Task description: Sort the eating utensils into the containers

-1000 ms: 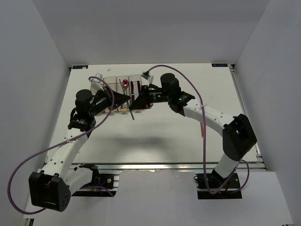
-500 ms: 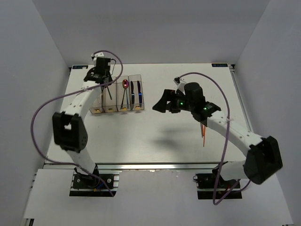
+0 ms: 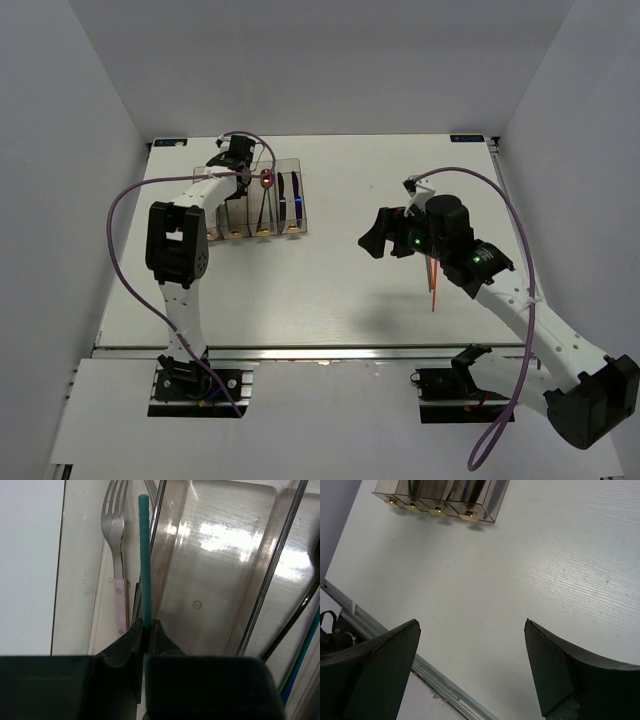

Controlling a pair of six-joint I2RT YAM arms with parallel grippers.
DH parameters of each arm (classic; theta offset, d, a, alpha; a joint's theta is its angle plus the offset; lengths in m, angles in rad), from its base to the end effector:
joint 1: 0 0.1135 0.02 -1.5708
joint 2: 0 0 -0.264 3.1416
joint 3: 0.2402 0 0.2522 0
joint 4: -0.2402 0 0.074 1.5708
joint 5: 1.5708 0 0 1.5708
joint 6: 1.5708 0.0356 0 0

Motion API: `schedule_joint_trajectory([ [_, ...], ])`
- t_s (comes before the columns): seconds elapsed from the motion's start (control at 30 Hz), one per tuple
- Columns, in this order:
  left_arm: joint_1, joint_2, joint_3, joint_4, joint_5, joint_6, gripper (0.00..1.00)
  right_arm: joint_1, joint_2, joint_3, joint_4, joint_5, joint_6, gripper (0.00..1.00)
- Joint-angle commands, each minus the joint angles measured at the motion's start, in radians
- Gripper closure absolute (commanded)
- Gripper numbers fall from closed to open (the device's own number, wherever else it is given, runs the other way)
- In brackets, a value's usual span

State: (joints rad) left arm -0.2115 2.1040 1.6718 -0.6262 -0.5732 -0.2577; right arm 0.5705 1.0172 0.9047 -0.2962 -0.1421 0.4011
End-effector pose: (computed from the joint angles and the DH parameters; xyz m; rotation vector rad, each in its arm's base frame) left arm 0.4467 -0.0762 0.2022 -0.2470 2.4581 0.5560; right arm 0.1922 0.1293 0.3268 -0.2696 2.0401 0.7596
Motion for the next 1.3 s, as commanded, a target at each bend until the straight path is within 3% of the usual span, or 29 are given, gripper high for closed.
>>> schedule_joint_trajectory([
  [0.0,0.0,-0.059,0.022,0.0,-0.016,0.003,0.8,-0.004,-0.017,0.008,-0.023,0.029,-0.042,0.11],
  [0.07,0.001,-0.076,0.017,0.006,0.001,0.002,0.63,-0.006,-0.003,0.011,-0.026,0.038,-0.045,0.11],
  [0.1,0.0,-0.084,0.014,0.01,0.01,0.002,0.46,-0.006,0.004,0.013,-0.029,0.051,-0.045,0.11],
  [0.23,0.001,-0.11,0.042,0.006,0.044,0.009,0.27,-0.02,0.049,0.005,-0.073,0.105,-0.03,0.11],
  [0.4,0.0,-0.194,0.094,-0.056,0.079,-0.014,0.25,-0.099,0.083,-0.042,-0.11,0.237,-0.007,0.11],
  [0.5,-0.005,-0.353,0.069,-0.096,0.139,-0.069,0.23,-0.194,0.127,-0.056,-0.144,0.268,-0.034,0.11],
  [0.57,-0.005,-0.479,-0.061,-0.067,0.197,-0.097,0.22,-0.257,0.187,-0.056,-0.153,0.251,-0.057,0.19],
  [0.63,-0.006,-0.707,-0.203,-0.018,0.288,-0.139,0.2,-0.309,0.236,-0.046,-0.161,0.249,-0.09,0.31],
  [0.67,-0.006,-0.787,-0.368,0.056,0.32,-0.147,0.16,-0.326,0.279,-0.038,-0.159,0.251,-0.102,0.42],
  [0.73,-0.008,-1.001,-0.598,0.15,0.377,-0.169,0.14,-0.381,0.343,-0.023,-0.135,0.265,-0.133,0.47],
  [0.83,-0.006,-1.191,-0.763,0.201,0.401,-0.179,0.11,-0.429,0.437,0.042,-0.142,0.237,-0.189,0.54],
  [1.0,-0.008,-1.257,-0.912,0.201,0.414,-0.169,0.1,-0.437,0.581,0.12,-0.161,0.233,-0.219,0.64],
  [1.27,-0.006,-1.202,-0.896,0.189,0.472,-0.146,0.11,-0.439,0.679,0.233,-0.175,0.217,-0.248,0.67],
])
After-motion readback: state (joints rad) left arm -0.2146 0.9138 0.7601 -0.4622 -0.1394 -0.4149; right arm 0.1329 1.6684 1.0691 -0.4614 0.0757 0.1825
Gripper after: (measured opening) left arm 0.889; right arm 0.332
